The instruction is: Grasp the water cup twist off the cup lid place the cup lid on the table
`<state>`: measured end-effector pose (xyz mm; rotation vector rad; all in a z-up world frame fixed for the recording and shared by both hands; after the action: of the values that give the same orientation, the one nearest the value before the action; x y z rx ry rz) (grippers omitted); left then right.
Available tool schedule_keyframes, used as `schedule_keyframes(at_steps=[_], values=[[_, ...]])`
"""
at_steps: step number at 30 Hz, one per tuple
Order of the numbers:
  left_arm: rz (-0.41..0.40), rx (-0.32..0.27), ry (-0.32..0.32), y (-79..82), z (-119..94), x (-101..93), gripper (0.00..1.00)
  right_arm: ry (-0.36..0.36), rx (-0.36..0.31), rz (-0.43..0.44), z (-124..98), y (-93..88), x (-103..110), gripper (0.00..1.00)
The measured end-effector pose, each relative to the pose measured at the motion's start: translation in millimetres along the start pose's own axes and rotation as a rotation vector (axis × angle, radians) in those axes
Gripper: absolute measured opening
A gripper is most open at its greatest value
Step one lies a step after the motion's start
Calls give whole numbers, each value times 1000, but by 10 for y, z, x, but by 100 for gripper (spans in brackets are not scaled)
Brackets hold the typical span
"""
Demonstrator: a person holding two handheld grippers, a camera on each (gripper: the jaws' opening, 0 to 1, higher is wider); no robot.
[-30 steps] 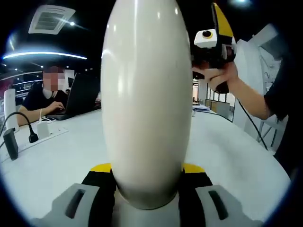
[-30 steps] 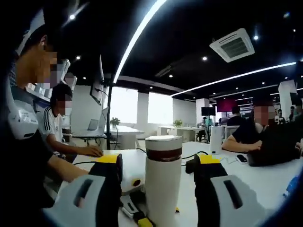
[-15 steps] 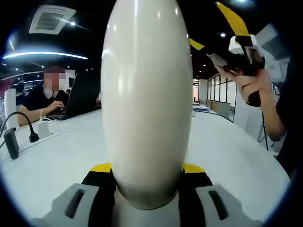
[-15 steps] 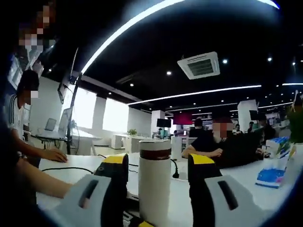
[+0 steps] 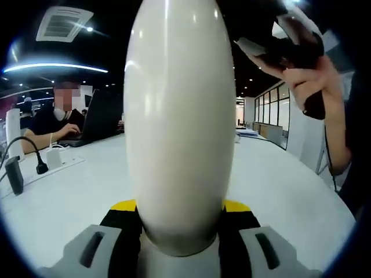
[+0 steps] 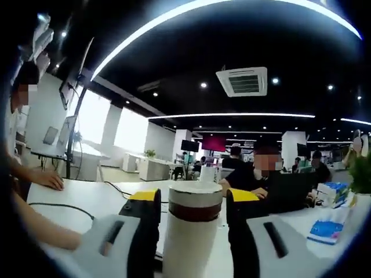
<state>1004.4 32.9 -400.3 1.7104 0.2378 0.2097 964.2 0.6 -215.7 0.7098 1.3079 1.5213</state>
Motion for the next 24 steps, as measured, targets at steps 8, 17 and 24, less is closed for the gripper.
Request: schedule_keyframes(at_steps=[8, 17, 24], values=[[1, 0, -3, 3, 1, 10, 54, 54, 27, -13, 60, -24, -58, 43], [0, 0, -2, 6, -1, 14, 54, 243, 0, 63, 97, -51, -147, 43], [1, 0, -3, 7, 1, 13, 54, 440, -8, 140, 131, -72, -244, 43]])
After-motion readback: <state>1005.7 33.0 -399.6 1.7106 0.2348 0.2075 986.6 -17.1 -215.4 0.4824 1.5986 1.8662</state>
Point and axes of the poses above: the point that each gripper's makers call its tool centre point, and the gripper's own axes: z roughly forward along the fingers, x roughly to its left, y roughly out of its top, the point moved 5 cm from there along -z, roughly backward along the fingers, and after that the axes turned 4 degrees about -x, right-handed, at the moved point
